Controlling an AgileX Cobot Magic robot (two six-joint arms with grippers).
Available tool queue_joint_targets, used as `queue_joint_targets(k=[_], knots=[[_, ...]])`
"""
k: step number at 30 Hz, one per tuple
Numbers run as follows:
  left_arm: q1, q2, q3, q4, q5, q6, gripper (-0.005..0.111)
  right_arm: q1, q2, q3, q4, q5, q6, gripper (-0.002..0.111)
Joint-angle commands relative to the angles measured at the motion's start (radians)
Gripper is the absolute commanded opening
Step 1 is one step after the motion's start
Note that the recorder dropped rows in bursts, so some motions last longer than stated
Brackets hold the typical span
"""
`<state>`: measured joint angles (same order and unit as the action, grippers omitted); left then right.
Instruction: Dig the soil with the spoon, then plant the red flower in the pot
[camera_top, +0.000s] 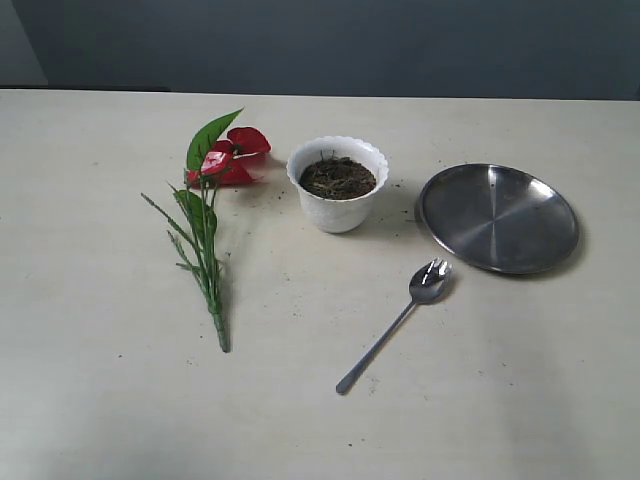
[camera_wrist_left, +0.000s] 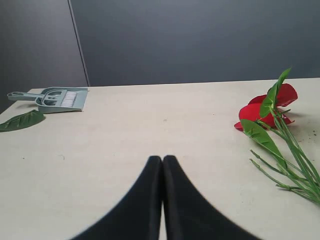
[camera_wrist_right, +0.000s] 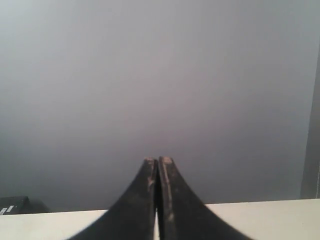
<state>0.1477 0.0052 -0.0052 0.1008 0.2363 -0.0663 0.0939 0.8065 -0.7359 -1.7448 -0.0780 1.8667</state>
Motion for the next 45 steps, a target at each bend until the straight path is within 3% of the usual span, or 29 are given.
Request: queue_joint_targets(k=[1,11,45], knots=[[0.001,-0.005,0.005,-0.002,0.002,-0.002,0.0,0.001,-0.024,-0.005,0.0,-0.007,-0.017,-0.001],[0.001,-0.005,0.005,-0.002,0.002,-0.002,0.0,0.001,-0.176,0.027,0.0,0.033,-0.017,-0.001],[0.001,-0.005,0.005,-0.002,0.002,-0.002,0.0,0.001,-0.192,0.052,0.012,0.003,-0.006,-0.001]])
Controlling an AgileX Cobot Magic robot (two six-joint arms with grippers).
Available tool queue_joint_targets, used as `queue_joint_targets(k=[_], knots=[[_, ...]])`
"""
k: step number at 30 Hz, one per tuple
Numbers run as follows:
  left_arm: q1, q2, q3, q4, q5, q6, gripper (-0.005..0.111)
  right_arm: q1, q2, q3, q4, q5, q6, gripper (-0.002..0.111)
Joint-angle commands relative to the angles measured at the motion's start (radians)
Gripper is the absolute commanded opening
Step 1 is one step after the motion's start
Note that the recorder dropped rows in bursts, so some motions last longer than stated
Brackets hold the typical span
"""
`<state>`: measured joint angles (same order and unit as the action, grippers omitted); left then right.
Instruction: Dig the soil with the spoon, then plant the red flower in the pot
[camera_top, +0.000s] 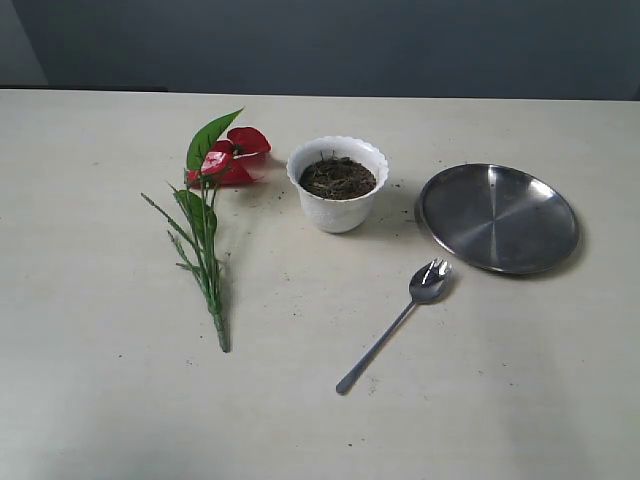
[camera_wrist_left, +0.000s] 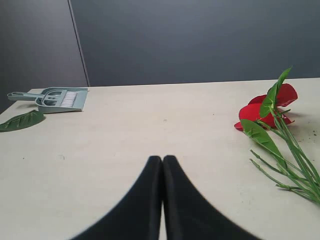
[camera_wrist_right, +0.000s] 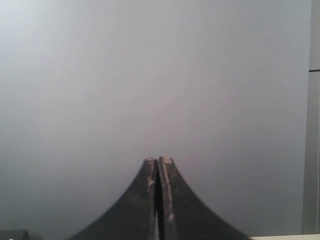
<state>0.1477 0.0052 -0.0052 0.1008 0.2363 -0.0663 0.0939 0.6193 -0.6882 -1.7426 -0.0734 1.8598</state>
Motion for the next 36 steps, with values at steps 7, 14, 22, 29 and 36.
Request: queue_joint_targets(k=[7,14,22,29,36], knots=[[0.001,-0.005,0.005,-0.002,0.002,-0.002,0.0,0.001,-0.005,0.004,0.115,-0.014,0.001,-0.001],[0.001,-0.005,0.005,-0.002,0.002,-0.002,0.0,0.001,-0.005,0.004,0.341,-0.028,0.001,-0.001],[0.001,-0.005,0.005,-0.002,0.002,-0.002,0.0,0.001,-0.005,0.004,0.47,-0.143,-0.103,-0.001],[0.001,-0.005,0.005,-0.002,0.002,-0.002,0.0,0.001,-0.005,0.004,0.472,-0.112,-0.363,-0.001],[0.001,-0.005,0.005,-0.002,0.002,-0.002,0.0,0.001,-0.005,0.004,0.77,0.073,-1.064,-0.001]])
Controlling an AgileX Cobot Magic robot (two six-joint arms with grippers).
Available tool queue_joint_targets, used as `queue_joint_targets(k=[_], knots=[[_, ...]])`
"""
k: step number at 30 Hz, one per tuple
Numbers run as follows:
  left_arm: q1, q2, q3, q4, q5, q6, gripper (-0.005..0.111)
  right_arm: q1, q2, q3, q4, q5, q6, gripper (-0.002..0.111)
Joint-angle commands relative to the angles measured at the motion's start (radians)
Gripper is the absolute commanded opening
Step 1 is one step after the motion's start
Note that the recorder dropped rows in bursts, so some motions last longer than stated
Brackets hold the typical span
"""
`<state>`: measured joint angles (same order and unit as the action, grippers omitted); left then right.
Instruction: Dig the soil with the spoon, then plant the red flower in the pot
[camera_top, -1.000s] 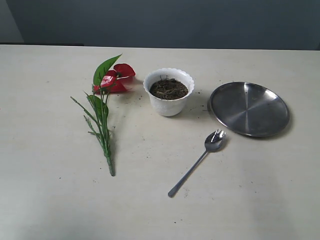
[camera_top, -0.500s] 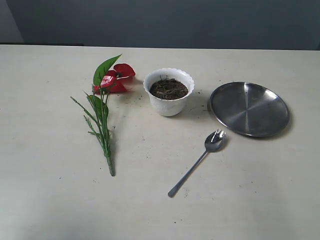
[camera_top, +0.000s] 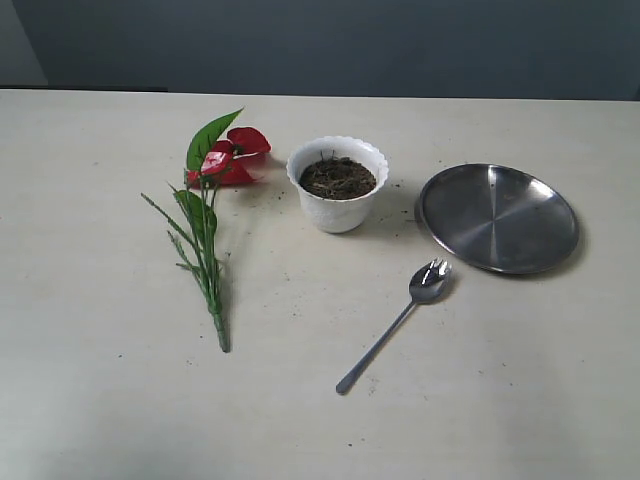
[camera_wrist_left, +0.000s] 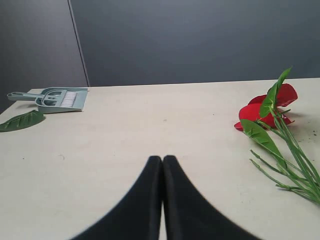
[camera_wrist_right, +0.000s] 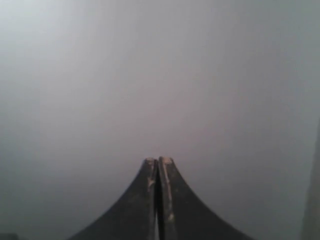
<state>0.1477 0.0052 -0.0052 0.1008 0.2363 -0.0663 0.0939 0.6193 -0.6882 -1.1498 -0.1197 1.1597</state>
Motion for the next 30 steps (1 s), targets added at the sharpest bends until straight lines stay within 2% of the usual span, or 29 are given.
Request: queue_joint_targets(k=[1,2,7,13,15,20,24,30], knots=[[0.001,-0.005,0.005,-0.002,0.002,-0.002,0.0,0.001,-0.005,0.004,0.238,0.147,-0.42,-0.001],[0.001,-0.005,0.005,-0.002,0.002,-0.002,0.0,0.001,-0.005,0.004,0.393,0.194,-0.515,-0.001],[0.001,-0.005,0.005,-0.002,0.002,-0.002,0.0,0.043,-0.005,0.004,0.829,0.428,-0.928,-0.001],[0.001,-0.005,0.005,-0.002,0.002,-0.002,0.0,0.085,-0.005,0.004,1.107,0.557,-1.073,-0.001],[0.001,-0.005,0.005,-0.002,0.002,-0.002,0.0,0.098,-0.003,0.004,1.136,0.651,-1.143,-0.001],[0.001,-0.005,0.005,-0.002,0.002,-0.002,0.0,0.098,0.011,0.004,1.173,0.732,-1.145,-0.001],[0.001,-0.005,0.005,-0.002,0.002,-0.002,0.0,0.098,0.016,0.004,1.259,0.726,-1.166,-0.001],[0.001,-0.005,0.005,-0.002,0.002,-0.002,0.0,0.098,0.016,0.004,1.263,0.655,-1.166,-0.001]])
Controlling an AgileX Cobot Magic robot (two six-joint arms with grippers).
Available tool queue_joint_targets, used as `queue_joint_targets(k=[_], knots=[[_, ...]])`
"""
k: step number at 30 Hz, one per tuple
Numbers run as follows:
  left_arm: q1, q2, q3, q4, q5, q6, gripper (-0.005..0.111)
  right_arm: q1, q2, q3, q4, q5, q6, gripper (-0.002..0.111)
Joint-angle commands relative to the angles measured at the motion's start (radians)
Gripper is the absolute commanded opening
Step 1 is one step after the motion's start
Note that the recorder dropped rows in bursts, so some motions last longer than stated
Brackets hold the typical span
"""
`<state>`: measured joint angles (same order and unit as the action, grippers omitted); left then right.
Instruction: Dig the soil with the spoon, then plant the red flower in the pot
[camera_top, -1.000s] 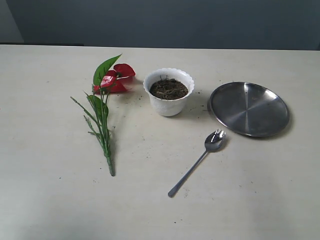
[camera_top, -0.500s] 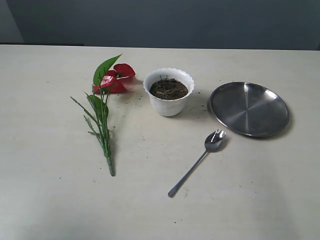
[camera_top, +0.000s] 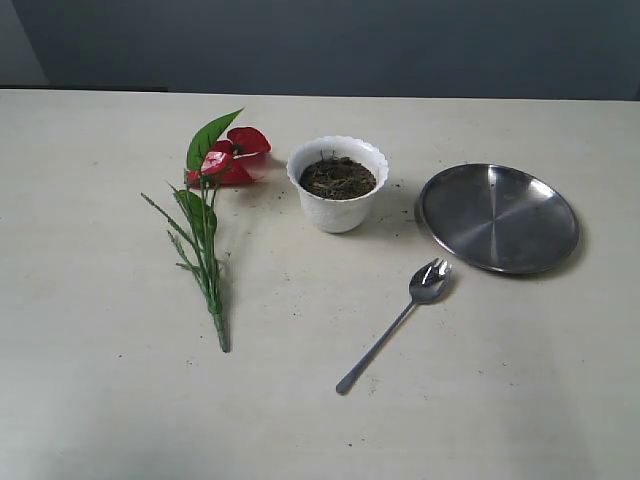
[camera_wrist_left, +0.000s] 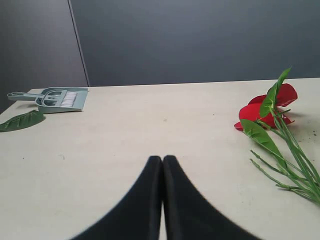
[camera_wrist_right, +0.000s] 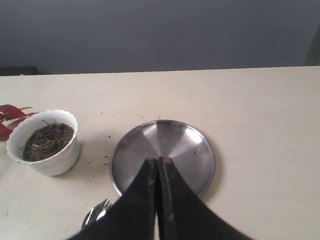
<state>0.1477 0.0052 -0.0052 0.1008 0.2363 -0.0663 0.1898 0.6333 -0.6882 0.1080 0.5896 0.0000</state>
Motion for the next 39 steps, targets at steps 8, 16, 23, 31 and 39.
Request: queue_joint_targets(k=[8,16,23,31,39], knots=[[0.001,-0.005,0.005,-0.002,0.002,-0.002,0.0,0.002,0.002,0.004,0.155,-0.083,-0.007,-0.001],[0.001,-0.005,0.005,-0.002,0.002,-0.002,0.0,0.002,0.062,-0.016,0.238,-0.04,-0.01,-0.001],[0.001,-0.005,0.005,-0.002,0.002,-0.002,0.0,0.002,0.184,-0.169,0.267,0.084,-0.061,-0.001],[0.001,-0.005,0.005,-0.002,0.002,-0.002,0.0,0.015,0.342,-0.336,0.314,0.258,-0.114,-0.001],[0.001,-0.005,0.005,-0.002,0.002,-0.002,0.0,0.092,0.437,-0.355,0.345,0.309,-0.12,-0.001]])
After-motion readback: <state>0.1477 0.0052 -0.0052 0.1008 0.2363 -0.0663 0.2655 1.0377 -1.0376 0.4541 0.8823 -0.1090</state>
